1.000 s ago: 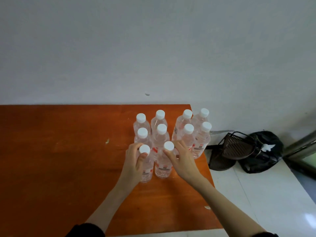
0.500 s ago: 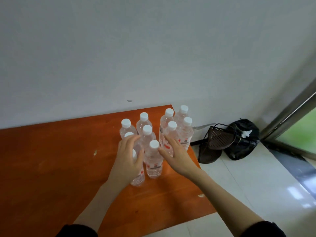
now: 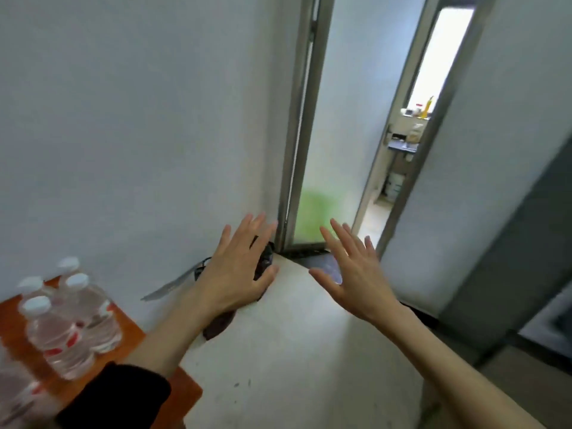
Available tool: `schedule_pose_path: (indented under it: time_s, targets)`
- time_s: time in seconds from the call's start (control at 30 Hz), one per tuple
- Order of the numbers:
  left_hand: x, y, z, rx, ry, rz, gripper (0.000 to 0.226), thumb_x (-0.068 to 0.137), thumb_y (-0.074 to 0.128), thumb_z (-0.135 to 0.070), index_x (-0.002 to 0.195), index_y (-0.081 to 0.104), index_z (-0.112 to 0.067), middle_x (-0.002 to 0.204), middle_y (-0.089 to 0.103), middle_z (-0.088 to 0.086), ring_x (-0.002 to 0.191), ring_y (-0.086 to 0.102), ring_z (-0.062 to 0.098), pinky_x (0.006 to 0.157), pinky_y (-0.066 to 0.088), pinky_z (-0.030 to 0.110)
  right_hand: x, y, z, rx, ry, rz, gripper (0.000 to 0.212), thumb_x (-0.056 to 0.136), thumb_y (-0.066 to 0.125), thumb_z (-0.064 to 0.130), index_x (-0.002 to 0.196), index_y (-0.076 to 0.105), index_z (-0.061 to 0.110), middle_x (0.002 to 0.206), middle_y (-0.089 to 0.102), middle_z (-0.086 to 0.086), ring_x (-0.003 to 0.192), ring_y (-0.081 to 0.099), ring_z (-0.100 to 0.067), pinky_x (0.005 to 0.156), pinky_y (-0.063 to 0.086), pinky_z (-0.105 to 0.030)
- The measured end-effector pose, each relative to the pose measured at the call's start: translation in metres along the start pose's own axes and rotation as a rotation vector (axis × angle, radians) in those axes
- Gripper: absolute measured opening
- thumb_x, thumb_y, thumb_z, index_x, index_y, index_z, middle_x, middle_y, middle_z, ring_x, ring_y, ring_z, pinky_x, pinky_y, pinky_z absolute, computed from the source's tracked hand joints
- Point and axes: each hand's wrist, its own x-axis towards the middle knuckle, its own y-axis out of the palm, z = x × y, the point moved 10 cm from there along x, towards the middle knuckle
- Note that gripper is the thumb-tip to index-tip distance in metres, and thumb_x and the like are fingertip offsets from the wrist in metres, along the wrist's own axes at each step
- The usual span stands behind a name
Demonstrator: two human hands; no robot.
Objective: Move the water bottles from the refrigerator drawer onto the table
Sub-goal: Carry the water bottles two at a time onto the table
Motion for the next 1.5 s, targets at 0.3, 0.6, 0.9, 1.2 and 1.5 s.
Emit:
schedule_pose_path:
  time_s: [0.3,0.6,0.9,1.2,1.5]
  targets:
    - [0.079,0.092,-0.284,-0.042,0.347,0.041,0.07,0.078,0.006,-0.062,0.139,-0.018,-0.036,0.151,-0.022,-0.008,0.14,-0.023,0.016,0.114,-0.012,0.039,-0.172,-0.131,-0.24,-0.331,0.363,-0.051,0.08,0.079,0.015,0.074,0.146,0.006,0.031,0.154,-0.004,0.002,0.142,-0.007,-0.023,0.113,-0.002,-0.058]
    - [0.134,0.193,-0.501,-0.132,0.616,0.135,0.08,0.069,-0.017,-0.075,0.139,-0.018,-0.037,0.154,-0.018,-0.005,0.14,-0.023,0.016,0.115,-0.013,0.042,-0.318,-0.186,-0.419,-0.358,0.77,-0.089,0.091,0.06,-0.02,0.082,0.139,-0.015,0.038,0.147,-0.024,0.011,0.138,-0.022,-0.013,0.11,-0.014,-0.05]
    - [0.198,0.33,-0.645,-0.191,0.657,0.281,0.069,0.089,0.014,-0.062,0.144,-0.012,-0.031,0.145,-0.031,-0.006,0.137,-0.029,0.017,0.115,-0.013,0.042,-0.366,-0.17,-0.585,-0.267,0.976,0.065,0.072,0.087,0.025,0.066,0.145,-0.005,0.035,0.157,-0.01,0.006,0.144,-0.014,-0.016,0.114,-0.011,-0.05]
    - [0.235,0.462,-0.716,-0.195,0.506,0.525,0.064,0.093,0.043,-0.012,0.146,0.008,-0.011,0.155,0.004,0.013,0.143,0.0,0.031,0.116,0.005,0.037,-0.387,-0.101,-0.717,0.062,1.084,0.217,0.051,0.092,0.047,0.035,0.138,0.035,0.016,0.138,0.045,-0.013,0.126,0.043,-0.029,0.098,0.041,-0.038]
    - [0.257,0.589,-0.712,-0.191,-0.062,0.828,0.076,0.092,0.048,-0.016,0.143,-0.005,0.002,0.152,0.0,0.026,0.141,0.007,0.038,0.117,0.011,0.042,-0.383,-0.005,-0.806,0.292,1.161,0.523,0.038,0.094,0.042,0.032,0.116,0.057,0.005,0.121,0.06,-0.017,0.108,0.057,-0.031,0.092,0.046,-0.038]
